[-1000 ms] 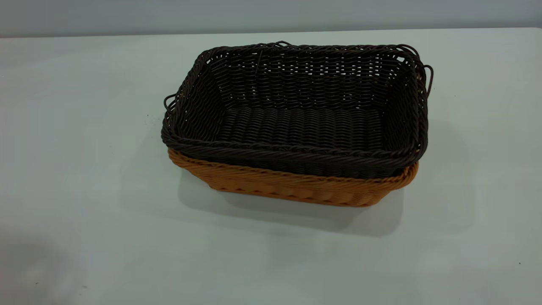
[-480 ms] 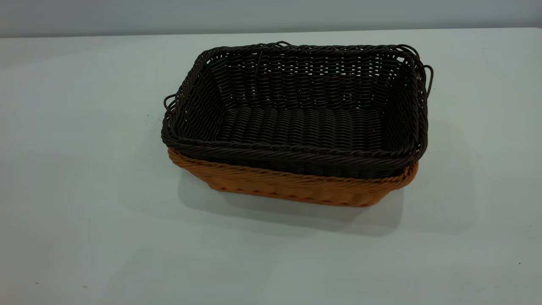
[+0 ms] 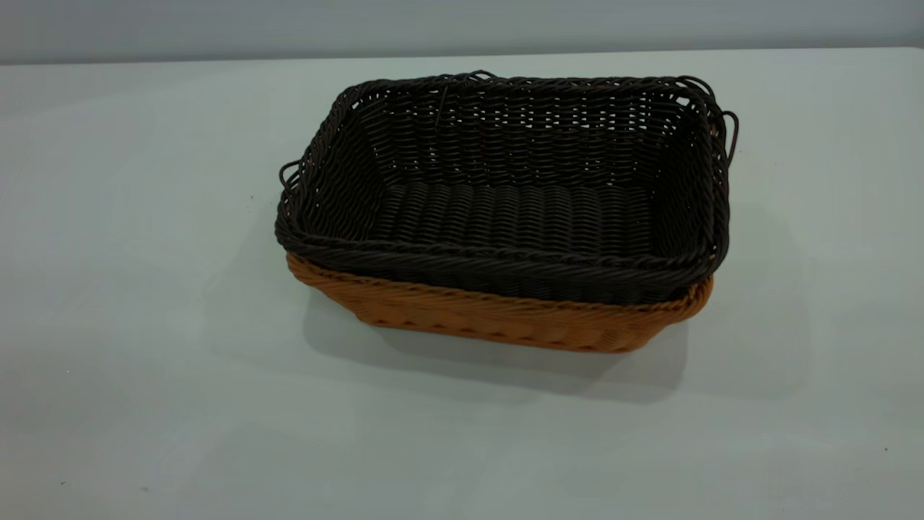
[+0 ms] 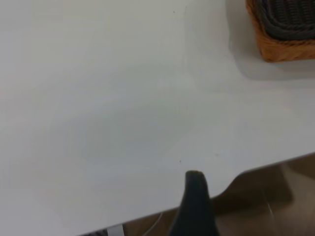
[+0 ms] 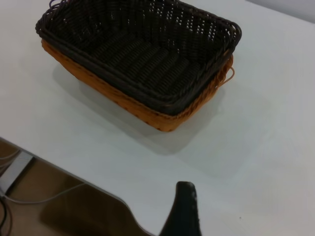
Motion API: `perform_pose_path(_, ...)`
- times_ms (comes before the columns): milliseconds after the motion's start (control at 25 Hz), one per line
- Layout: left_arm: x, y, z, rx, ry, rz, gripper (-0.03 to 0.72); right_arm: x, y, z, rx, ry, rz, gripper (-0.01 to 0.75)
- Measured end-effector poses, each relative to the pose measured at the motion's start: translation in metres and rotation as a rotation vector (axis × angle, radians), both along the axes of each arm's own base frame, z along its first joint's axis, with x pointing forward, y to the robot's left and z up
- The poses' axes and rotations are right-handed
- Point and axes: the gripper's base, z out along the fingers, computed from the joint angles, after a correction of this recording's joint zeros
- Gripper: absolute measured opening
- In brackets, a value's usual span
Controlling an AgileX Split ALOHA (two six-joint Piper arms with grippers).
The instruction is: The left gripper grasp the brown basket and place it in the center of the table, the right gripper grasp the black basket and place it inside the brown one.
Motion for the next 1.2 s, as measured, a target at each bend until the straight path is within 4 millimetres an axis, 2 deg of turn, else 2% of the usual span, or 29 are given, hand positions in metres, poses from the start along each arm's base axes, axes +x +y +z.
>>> perform_pose_path(120,-0.001,0.000,-0.006,0.000,-0.007,-0.001,0.548,0.000,0.001,0.000,0.014,0.004,0.001,0.573)
perform_pose_path(480,-0.006,-0.007,-0.007,-0.015,-0.024,-0.111,0.548,-0.001,0.001,0.000,0.021,0.004,0.005,0.573)
perform_pose_path(880,-0.006,-0.007,-0.007,-0.017,-0.024,-0.116,0.548,-0.001,0.001,0.000,0.022,0.004,0.006,0.573)
perform_pose_path(1200,-0.014,-0.008,-0.007,-0.065,-0.081,0.134,0.545,0.000,0.002,0.000,0.023,0.006,0.006,0.573)
